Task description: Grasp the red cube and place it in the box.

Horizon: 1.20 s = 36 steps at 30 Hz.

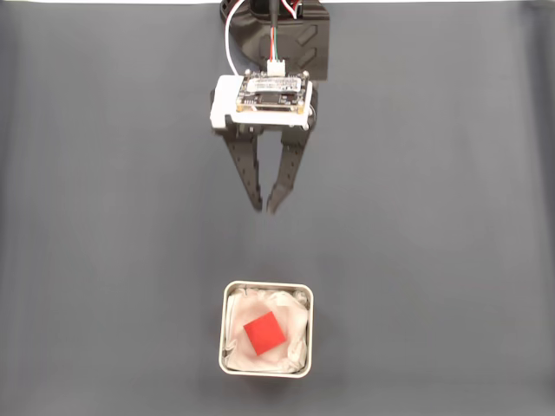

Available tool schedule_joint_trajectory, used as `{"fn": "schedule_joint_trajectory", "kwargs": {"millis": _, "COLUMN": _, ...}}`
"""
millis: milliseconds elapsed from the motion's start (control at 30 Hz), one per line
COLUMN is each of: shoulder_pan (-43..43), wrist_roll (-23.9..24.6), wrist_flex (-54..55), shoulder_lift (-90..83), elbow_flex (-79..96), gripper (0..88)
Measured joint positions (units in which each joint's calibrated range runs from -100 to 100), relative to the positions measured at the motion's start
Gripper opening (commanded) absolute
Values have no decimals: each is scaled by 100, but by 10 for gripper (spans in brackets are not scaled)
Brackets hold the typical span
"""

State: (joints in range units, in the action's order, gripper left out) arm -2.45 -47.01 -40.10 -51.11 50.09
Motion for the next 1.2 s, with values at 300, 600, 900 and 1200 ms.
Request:
{"fn": "schedule_joint_trajectory", "kwargs": {"millis": 300, "shoulder_pan": 15, "wrist_roll": -327, "wrist_flex": -24, "shoulder_lift": -2388, "elbow_flex": 3499, "gripper": 0}}
{"fn": "schedule_joint_trajectory", "kwargs": {"millis": 600, "shoulder_pan": 0, "wrist_roll": -493, "wrist_flex": -1671, "shoulder_lift": -4073, "elbow_flex": 4892, "gripper": 0}}
{"fn": "schedule_joint_trajectory", "kwargs": {"millis": 900, "shoulder_pan": 0, "wrist_roll": -503, "wrist_flex": -3190, "shoulder_lift": -4811, "elbow_flex": 4928, "gripper": 0}}
{"fn": "schedule_joint_trajectory", "kwargs": {"millis": 1200, "shoulder_pan": 0, "wrist_roll": -508, "wrist_flex": -3397, "shoulder_lift": -4863, "elbow_flex": 4928, "gripper": 0}}
